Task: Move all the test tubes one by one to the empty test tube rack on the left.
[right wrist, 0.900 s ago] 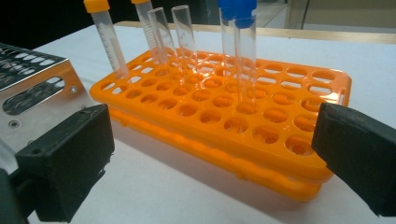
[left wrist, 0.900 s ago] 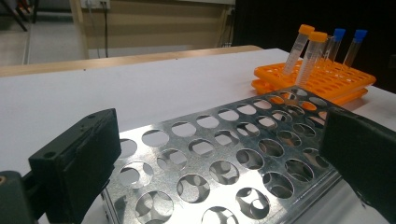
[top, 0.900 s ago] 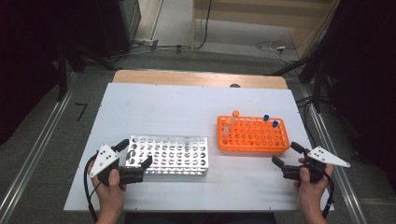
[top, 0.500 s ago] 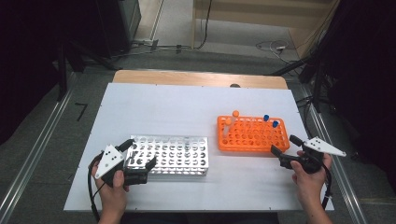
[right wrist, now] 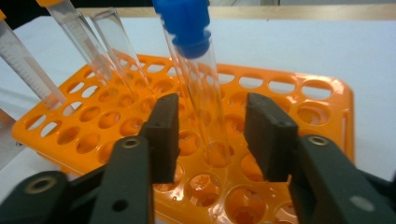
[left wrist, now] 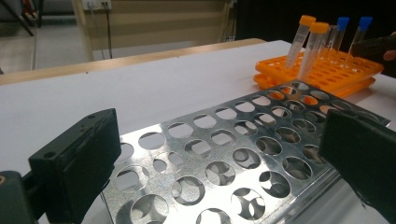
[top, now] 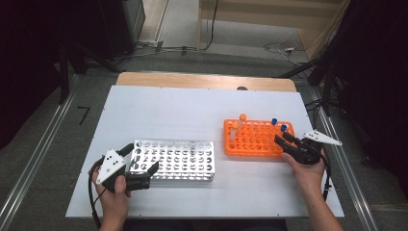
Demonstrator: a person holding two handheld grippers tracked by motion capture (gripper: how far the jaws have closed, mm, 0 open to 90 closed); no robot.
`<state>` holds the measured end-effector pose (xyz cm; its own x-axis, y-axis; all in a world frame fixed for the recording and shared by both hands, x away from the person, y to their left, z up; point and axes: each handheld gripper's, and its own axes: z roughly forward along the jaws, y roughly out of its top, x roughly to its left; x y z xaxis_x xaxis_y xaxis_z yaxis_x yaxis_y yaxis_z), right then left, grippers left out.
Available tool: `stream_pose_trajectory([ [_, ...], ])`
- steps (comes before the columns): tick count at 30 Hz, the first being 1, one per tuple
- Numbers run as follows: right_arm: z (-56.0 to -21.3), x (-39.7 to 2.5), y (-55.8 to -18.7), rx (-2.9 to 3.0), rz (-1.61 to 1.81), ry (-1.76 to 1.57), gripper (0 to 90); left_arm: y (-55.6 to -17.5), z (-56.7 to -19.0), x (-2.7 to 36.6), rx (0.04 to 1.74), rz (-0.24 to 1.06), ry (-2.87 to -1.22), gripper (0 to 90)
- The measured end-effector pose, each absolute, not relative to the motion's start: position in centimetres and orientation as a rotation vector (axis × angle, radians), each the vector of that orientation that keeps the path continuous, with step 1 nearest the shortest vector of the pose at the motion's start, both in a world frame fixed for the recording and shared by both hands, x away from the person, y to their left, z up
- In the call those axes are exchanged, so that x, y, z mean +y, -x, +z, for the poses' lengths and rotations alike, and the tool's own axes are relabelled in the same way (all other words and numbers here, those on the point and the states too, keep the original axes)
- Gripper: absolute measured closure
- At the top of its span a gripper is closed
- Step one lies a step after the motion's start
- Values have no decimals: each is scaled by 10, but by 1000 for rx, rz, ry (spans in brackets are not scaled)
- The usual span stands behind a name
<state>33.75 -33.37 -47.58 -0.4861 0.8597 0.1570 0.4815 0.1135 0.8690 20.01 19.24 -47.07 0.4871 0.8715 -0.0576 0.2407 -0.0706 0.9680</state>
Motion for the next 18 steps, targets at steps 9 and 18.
stream_pose_trajectory([
  [9,-482,-327,-338,2010,1240,-1280,683,-200,-472,192,979,679,-1602,0],
  [18,-485,-328,-334,1984,1222,-1239,751,-200,-471,191,975,678,-1607,0],
])
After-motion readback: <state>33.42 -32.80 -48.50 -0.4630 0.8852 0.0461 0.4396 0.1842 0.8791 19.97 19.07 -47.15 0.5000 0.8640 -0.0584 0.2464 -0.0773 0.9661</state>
